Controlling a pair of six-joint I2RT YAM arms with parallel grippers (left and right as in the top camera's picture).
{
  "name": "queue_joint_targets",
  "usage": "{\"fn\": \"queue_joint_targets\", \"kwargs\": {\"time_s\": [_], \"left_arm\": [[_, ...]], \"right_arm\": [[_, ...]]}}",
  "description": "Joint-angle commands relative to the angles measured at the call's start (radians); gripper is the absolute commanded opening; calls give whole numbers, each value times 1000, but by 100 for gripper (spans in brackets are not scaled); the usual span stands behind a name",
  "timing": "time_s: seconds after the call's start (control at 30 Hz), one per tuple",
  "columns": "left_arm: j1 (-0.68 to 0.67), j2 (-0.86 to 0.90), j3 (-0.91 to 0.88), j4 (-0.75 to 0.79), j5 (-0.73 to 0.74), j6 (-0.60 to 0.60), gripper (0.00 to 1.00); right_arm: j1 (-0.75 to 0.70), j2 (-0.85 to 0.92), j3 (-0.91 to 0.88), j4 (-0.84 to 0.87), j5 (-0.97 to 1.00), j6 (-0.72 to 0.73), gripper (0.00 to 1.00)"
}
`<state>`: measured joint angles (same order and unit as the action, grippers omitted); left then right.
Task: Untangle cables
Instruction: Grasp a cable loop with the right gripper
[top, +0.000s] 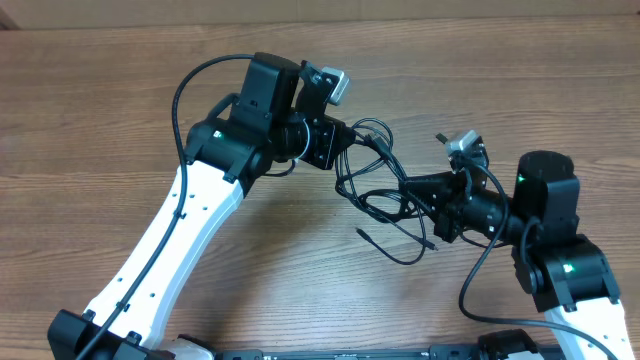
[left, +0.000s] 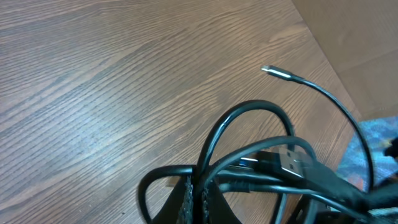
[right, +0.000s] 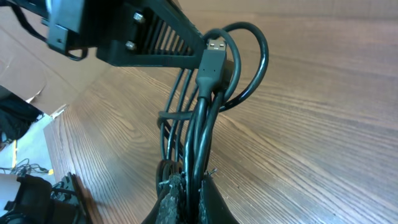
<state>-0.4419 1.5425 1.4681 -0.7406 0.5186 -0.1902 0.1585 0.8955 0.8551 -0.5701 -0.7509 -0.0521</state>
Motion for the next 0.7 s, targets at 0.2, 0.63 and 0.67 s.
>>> {"fn": "queue_joint_targets", "kwargs": {"time_s": [0.2, 0.63, 0.67], "left_arm": [[23, -22, 32, -20, -117, -15, 4], [22, 0, 32, -65, -117, -15, 4], [22, 0, 32, -66, -117, -15, 4]], "right_arm": [[2, -64, 31, 106, -139, 64, 4], [1, -64, 31, 225, 22, 155, 4], [1, -64, 31, 229, 46, 165, 4]]}}
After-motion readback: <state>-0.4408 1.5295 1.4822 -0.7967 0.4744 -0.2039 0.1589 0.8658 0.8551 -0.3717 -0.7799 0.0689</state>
